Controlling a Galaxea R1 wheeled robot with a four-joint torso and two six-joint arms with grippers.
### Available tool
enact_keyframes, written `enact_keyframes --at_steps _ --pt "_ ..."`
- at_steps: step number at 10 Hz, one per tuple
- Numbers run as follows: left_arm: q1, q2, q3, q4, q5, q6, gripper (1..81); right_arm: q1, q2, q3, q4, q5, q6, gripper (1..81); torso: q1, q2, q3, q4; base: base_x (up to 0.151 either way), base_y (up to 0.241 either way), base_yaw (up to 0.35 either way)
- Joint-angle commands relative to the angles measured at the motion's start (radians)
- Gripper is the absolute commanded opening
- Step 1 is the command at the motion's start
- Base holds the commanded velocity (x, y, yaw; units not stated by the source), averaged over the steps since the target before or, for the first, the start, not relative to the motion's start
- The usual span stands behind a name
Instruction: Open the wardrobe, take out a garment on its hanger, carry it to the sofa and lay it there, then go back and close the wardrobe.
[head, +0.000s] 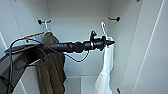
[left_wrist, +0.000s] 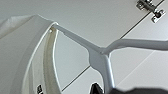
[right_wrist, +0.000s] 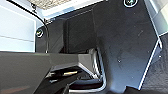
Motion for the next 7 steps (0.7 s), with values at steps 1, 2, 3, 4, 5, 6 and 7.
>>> enact_keyframes --at_steps 1,2,3,4,5,6,7 --pt "-0.167 -0.011 0.007 0.022 -0.055 0.011 1.0 0.034 0.016 0.01 -0.004 -0.049 -0.008 81.1 0.0 0.0 0.0 0.0 -0.109 0.0 0.0" --pt "-0.164 -0.019 0.017 0.022 -0.058 0.011 1.0 0.034 0.016 0.011 -0.004 -0.049 -0.008 81.1 0.0 0.0 0.0 0.0 -0.11 0.0 0.0" --pt "-0.161 -0.031 0.03 0.022 -0.063 0.011 1.0 0.034 0.016 0.011 -0.004 -0.049 -0.008 81.1 0.0 0.0 0.0 0.0 -0.111 0.0 0.0" --pt "-0.159 -0.046 0.046 0.022 -0.064 0.011 1.0 0.034 0.016 0.011 -0.004 -0.049 -0.008 81.1 0.0 0.0 0.0 0.0 -0.111 0.0 0.0" --pt "-0.158 -0.063 0.065 0.022 -0.066 0.011 1.0 0.034 0.016 0.011 -0.004 -0.049 -0.008 81.1 0.0 0.0 0.0 0.0 -0.111 0.0 0.0" --pt "-0.155 -0.074 0.08 0.023 -0.066 0.011 1.0 0.034 0.016 0.01 -0.004 -0.049 -0.008 81.1 0.0 0.0 0.0 0.0 -0.111 0.0 0.0" --pt "-0.152 -0.082 0.094 0.023 -0.067 0.011 1.0 0.033 0.016 0.01 -0.004 -0.049 -0.008 81.1 0.0 0.0 0.0 0.0 -0.112 0.0 0.0"
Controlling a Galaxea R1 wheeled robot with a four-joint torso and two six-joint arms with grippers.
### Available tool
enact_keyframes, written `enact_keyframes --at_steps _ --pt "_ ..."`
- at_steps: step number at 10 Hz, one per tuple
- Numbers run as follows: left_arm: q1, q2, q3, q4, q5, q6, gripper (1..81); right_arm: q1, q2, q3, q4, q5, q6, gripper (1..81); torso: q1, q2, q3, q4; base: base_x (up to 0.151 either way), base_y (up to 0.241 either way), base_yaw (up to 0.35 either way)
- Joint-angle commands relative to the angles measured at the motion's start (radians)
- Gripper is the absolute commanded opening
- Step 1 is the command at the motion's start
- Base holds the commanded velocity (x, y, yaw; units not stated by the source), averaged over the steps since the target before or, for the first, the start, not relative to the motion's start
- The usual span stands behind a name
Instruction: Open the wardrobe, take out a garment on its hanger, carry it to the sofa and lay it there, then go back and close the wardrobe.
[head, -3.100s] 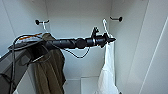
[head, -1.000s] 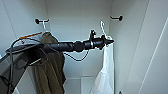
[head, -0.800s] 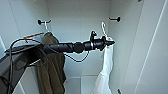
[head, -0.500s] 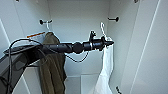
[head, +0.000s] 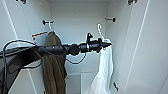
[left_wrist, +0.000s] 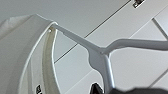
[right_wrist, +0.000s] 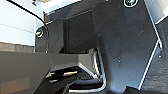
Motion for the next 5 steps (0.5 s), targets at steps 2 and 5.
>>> enact_keyframes --at_steps 2,5 --pt "-0.16 -0.011 0.014 0.023 -0.063 0.013 1.0 0.033 0.015 0.008 -0.004 -0.05 -0.006 81.1 0.0 0.0 0.0 0.0 -0.115 0.0 0.0" --pt "-0.146 -0.025 0.036 0.023 -0.065 0.017 1.0 0.033 0.016 0.008 -0.004 -0.051 -0.006 81.1 0.0 0.0 0.0 0.0 -0.115 0.0 0.0"
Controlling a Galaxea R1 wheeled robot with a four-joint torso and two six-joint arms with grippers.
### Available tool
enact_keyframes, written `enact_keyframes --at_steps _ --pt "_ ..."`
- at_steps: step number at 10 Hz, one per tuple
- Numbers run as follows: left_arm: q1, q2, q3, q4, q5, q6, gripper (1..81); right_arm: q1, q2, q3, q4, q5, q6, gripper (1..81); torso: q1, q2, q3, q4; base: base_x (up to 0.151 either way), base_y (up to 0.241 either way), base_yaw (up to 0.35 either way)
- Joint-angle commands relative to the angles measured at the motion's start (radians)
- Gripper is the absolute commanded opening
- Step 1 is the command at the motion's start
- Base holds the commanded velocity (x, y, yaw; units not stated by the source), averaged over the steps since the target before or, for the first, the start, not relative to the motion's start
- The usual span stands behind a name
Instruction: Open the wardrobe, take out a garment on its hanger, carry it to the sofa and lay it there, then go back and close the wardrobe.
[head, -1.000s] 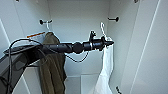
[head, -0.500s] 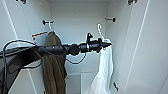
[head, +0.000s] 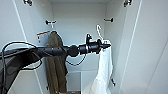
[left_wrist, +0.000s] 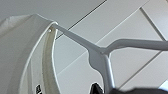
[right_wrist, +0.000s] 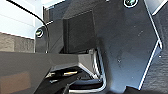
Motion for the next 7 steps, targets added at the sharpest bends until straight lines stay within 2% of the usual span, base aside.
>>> enact_keyframes --at_steps 1,4,7 --pt "-0.153 -0.018 0.031 0.023 -0.069 0.018 1.0 0.033 0.016 0.008 -0.004 -0.05 -0.007 81.1 0.0 0.0 0.0 0.0 -0.116 0.0 0.0" --pt "-0.107 -0.072 0.089 0.053 -0.075 0.017 1.0 0.036 0.015 0.008 -0.006 -0.051 -0.008 81.1 0.0 0.0 0.0 0.0 -0.116 0.0 0.0" --pt "-0.082 -0.129 0.135 0.07 -0.111 0.017 1.0 0.038 0.016 0.01 -0.006 -0.051 -0.008 81.1 0.0 0.0 0.0 0.0 -0.116 0.0 0.0"
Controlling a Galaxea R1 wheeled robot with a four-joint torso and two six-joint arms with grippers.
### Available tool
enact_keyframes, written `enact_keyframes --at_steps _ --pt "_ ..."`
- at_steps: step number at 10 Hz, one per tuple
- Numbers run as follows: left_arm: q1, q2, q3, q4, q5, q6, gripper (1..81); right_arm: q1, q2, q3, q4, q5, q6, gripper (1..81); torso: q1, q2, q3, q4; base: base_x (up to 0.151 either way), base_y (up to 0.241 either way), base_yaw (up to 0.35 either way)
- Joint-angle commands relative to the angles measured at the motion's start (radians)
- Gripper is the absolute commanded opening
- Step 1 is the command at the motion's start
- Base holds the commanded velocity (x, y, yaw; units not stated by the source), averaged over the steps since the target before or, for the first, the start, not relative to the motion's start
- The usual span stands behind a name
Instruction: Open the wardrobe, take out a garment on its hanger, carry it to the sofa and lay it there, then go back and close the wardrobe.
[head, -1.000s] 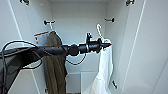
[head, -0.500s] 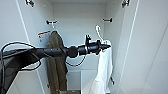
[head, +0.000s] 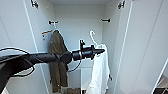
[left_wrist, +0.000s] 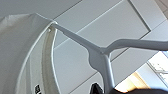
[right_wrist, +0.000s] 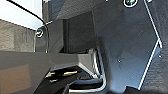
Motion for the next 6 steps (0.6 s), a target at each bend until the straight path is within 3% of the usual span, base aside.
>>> enact_keyframes --at_steps 1,6 --pt "-0.152 -0.018 0.03 0.051 -0.079 0.013 1.0 0.037 0.016 0.01 -0.005 -0.051 -0.008 81.1 0.0 0.0 0.0 0.0 -0.116 0.0 0.0" --pt "-0.114 -0.04 0.064 0.074 -0.08 0.013 1.0 0.036 0.015 0.007 -0.005 -0.051 -0.008 81.1 -0.001 0.0 0.0 0.0 -0.116 0.0 0.0"
